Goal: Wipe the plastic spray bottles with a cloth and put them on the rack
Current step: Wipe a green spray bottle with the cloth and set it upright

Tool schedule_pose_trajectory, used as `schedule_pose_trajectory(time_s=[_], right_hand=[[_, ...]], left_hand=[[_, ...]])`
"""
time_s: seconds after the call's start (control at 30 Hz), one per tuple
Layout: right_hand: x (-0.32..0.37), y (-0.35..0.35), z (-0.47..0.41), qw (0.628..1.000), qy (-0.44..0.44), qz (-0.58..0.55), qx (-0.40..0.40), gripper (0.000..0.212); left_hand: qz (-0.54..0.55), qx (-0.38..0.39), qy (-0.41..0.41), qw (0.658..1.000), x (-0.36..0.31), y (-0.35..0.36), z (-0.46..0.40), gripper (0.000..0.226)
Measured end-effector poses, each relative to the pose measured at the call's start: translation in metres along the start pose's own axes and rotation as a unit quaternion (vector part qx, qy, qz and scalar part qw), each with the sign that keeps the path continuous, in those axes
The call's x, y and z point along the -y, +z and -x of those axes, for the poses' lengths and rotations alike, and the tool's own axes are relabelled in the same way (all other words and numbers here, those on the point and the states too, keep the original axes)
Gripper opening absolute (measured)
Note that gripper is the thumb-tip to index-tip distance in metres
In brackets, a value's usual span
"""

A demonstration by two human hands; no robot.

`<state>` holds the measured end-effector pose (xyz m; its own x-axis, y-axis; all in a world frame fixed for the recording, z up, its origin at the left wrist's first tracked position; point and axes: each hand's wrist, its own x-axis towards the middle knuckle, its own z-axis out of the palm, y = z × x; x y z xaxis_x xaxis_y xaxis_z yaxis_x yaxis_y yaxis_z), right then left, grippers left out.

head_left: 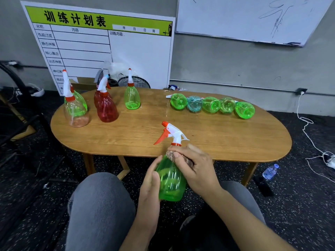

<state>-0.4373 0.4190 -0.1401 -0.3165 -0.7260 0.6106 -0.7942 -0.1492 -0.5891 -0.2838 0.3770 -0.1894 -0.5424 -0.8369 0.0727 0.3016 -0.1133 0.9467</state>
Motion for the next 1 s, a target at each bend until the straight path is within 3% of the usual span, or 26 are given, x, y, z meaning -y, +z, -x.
schedule_pose_trajectory(time_s=[0.07, 0.13, 0.27, 0.43, 0.6, 0.7, 0.9, 1.0], right_hand=[[0.0, 0.0, 0.0, 1.0, 0.019, -0.023, 0.004, 0.03], [-0.001, -0.003, -0.003, 0.998, 0.038, -0.051, -0.022, 0.026], [0.0, -0.008, -0.015, 0.989, 0.073, -0.084, -0.095, 0.021], [0.004, -0.005, -0.013, 0.994, 0.053, -0.078, -0.059, 0.025], [0.008, 0.002, -0.004, 1.0, 0.012, 0.0, -0.004, 0.028], [0.017, 0.003, 0.011, 0.999, -0.034, 0.023, 0.014, 0.026], [0.017, -0.004, 0.045, 0.961, -0.244, 0.089, 0.092, 0.019], [0.016, -0.005, 0.037, 0.958, -0.252, 0.11, 0.082, 0.019]], left_hand=[[-0.012, 0.015, 0.006, 1.0, -0.002, 0.001, 0.0, 0.078], [-0.004, 0.02, 0.005, 1.0, -0.002, 0.003, 0.0, 0.084], [0.028, 0.02, 0.0, 0.999, -0.003, 0.003, 0.001, 0.065], [0.046, 0.044, -0.028, 0.998, -0.006, 0.008, 0.003, 0.056], [0.072, 0.014, -0.03, 0.997, -0.004, 0.007, 0.0, 0.051], [0.068, -0.012, -0.032, 0.997, -0.001, 0.004, -0.001, 0.044], [0.06, -0.027, -0.039, 0.997, 0.002, 0.001, -0.001, 0.045], [0.048, -0.027, -0.041, 0.998, 0.0, 0.003, -0.001, 0.045]])
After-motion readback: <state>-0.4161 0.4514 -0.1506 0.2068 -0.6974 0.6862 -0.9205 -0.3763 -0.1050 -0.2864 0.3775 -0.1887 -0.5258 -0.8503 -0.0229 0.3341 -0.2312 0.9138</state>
